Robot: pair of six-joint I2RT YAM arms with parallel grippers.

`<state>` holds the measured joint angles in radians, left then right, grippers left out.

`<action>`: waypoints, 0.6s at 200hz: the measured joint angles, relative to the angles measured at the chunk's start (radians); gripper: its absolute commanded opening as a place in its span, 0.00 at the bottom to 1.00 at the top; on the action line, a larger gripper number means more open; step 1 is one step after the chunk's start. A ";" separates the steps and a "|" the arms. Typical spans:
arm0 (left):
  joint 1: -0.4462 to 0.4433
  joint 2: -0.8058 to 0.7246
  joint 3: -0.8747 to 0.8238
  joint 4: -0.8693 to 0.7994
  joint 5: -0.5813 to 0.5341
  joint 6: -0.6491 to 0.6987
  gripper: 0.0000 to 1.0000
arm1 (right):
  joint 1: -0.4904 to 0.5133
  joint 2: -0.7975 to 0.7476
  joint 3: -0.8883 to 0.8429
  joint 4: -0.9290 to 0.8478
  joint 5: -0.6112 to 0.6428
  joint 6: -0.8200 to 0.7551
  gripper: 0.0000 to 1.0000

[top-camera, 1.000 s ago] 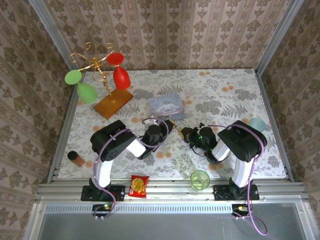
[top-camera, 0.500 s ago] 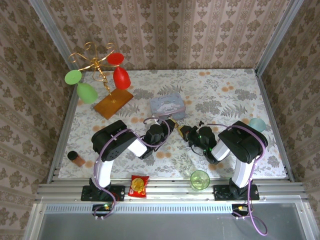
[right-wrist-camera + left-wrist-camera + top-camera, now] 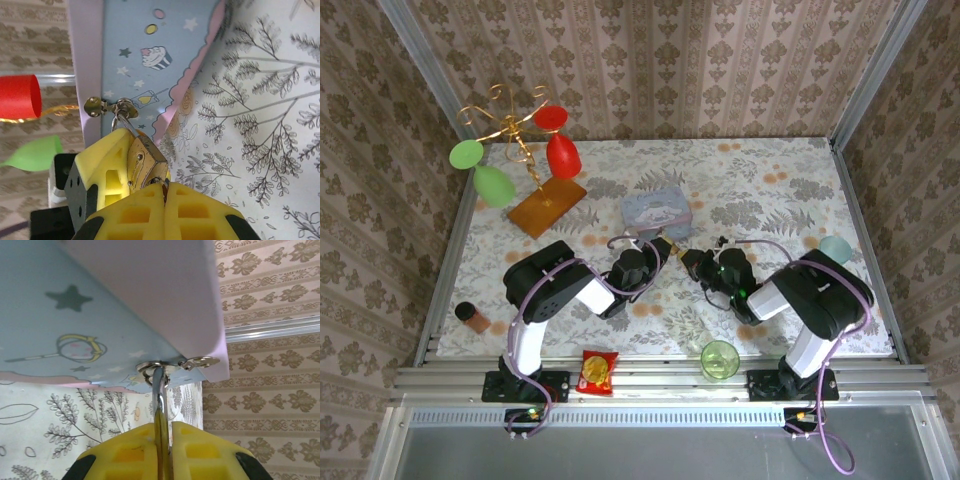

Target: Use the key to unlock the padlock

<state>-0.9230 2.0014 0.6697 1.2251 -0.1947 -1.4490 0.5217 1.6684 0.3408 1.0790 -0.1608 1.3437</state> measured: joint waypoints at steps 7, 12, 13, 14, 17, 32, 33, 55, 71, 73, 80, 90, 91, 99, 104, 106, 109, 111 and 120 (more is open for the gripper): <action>-0.002 0.000 0.000 0.006 0.006 -0.006 0.00 | 0.000 -0.032 0.001 -0.044 0.004 -0.041 0.00; -0.005 0.000 0.000 0.011 0.007 -0.009 0.00 | 0.000 -0.054 0.002 -0.075 0.006 -0.068 0.00; -0.006 0.000 0.000 0.011 0.007 -0.010 0.00 | 0.001 -0.061 0.002 -0.084 0.008 -0.074 0.00; -0.006 0.000 0.000 0.011 0.007 -0.010 0.00 | 0.001 -0.064 0.002 -0.089 0.009 -0.079 0.00; -0.008 0.000 0.000 0.014 0.008 -0.011 0.00 | 0.002 -0.076 0.002 -0.106 0.012 -0.093 0.00; -0.017 0.000 0.000 0.019 0.011 -0.018 0.00 | 0.010 -0.130 0.002 -0.187 0.032 -0.170 0.00; -0.017 0.000 0.000 0.019 0.011 -0.018 0.00 | 0.011 -0.135 0.002 -0.194 0.035 -0.176 0.00; -0.024 0.002 0.000 0.018 0.017 -0.018 0.00 | 0.025 -0.168 0.005 -0.263 0.064 -0.255 0.00; -0.025 0.010 0.000 0.018 0.018 -0.018 0.00 | 0.024 -0.166 0.007 -0.275 0.065 -0.275 0.00; -0.025 0.011 0.000 0.018 0.018 -0.018 0.00 | 0.024 -0.163 0.007 -0.275 0.064 -0.275 0.00; -0.026 0.014 0.000 0.017 0.018 -0.018 0.00 | 0.023 -0.153 0.007 -0.270 0.059 -0.271 0.00; -0.026 0.018 0.000 0.012 0.016 -0.018 0.00 | 0.014 -0.130 0.007 -0.249 0.043 -0.258 0.00; -0.026 0.018 0.000 0.012 0.016 -0.018 0.00 | 0.014 -0.128 0.007 -0.247 0.042 -0.256 0.00; -0.025 0.019 0.000 0.008 0.010 -0.018 0.00 | 0.005 -0.099 0.007 -0.207 0.022 -0.224 0.00; -0.024 0.020 0.000 0.006 0.005 -0.018 0.00 | -0.002 -0.073 0.006 -0.172 0.006 -0.203 0.00; -0.023 0.020 0.000 0.003 0.003 -0.018 0.00 | -0.003 -0.066 0.006 -0.164 0.002 -0.195 0.00; -0.022 0.020 0.000 0.000 0.000 -0.018 0.00 | -0.009 -0.046 0.006 -0.137 -0.010 -0.178 0.00; -0.022 0.021 0.000 -0.002 -0.002 -0.018 0.00 | -0.011 -0.036 0.005 -0.123 -0.016 -0.169 0.00; -0.019 0.021 0.000 -0.012 -0.011 -0.017 0.00 | -0.021 0.016 0.005 -0.055 -0.045 -0.119 0.00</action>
<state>-0.9417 2.0228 0.6693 1.2129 -0.2062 -1.4662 0.5011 1.6844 0.3454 1.0237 -0.2062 1.2251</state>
